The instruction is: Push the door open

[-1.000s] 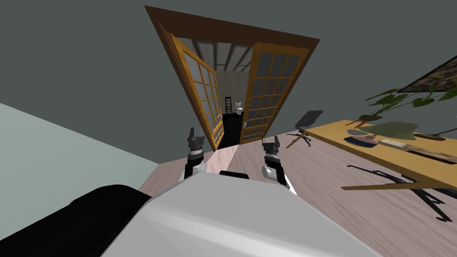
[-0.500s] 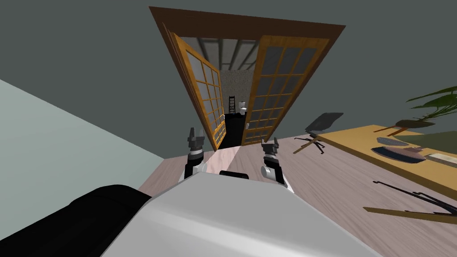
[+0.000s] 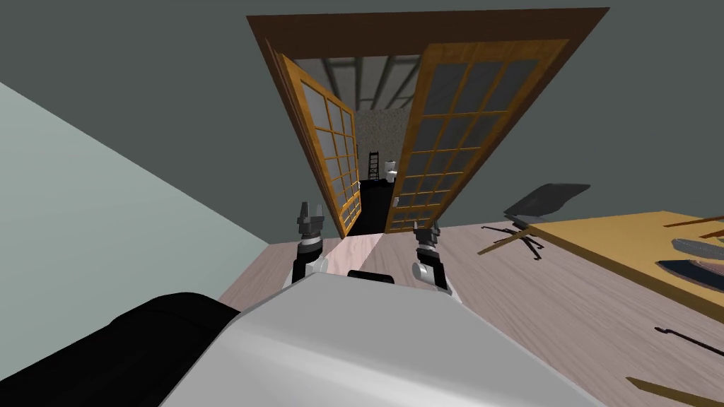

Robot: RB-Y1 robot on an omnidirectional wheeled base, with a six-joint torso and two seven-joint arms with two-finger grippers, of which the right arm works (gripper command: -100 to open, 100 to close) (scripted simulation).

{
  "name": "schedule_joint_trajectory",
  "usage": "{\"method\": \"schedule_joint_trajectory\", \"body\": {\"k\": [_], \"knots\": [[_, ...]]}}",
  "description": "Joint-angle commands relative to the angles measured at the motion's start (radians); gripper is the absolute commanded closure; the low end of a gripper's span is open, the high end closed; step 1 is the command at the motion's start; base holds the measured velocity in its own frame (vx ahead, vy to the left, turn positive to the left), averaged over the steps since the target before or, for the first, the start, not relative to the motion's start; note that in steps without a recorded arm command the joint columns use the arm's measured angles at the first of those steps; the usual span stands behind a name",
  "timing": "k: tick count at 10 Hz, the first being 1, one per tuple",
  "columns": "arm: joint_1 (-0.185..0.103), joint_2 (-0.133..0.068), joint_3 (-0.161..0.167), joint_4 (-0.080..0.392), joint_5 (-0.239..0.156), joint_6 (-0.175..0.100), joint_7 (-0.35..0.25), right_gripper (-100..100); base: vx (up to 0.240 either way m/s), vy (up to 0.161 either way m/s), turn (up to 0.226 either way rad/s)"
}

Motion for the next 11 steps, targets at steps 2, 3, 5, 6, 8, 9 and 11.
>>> {"method": "schedule_joint_trajectory", "body": {"k": [2,3,5,6,8,9,11], "knots": [[-0.016,-0.001,0.001,0.049,-0.024,-0.019,-0.035,-100,0.066,-0.087,0.153],[-0.023,-0.001,0.001,0.068,-0.033,-0.026,-0.047,-100,0.059,-0.094,0.161],[-0.037,-0.002,0.001,0.106,-0.051,-0.040,-0.073,-100,0.060,-0.096,0.168],[-0.043,-0.002,0.001,0.125,-0.060,-0.046,-0.086,-100,0.057,-0.099,0.158],[-0.057,-0.001,0.001,0.164,-0.078,-0.060,-0.111,-100,0.047,-0.093,0.180],[-0.064,-0.001,0.001,0.183,-0.087,-0.067,-0.124,-100,0.038,-0.095,0.154],[-0.085,0.000,0.001,0.240,-0.114,-0.087,-0.162,-100,0.067,-0.147,0.257]]}}
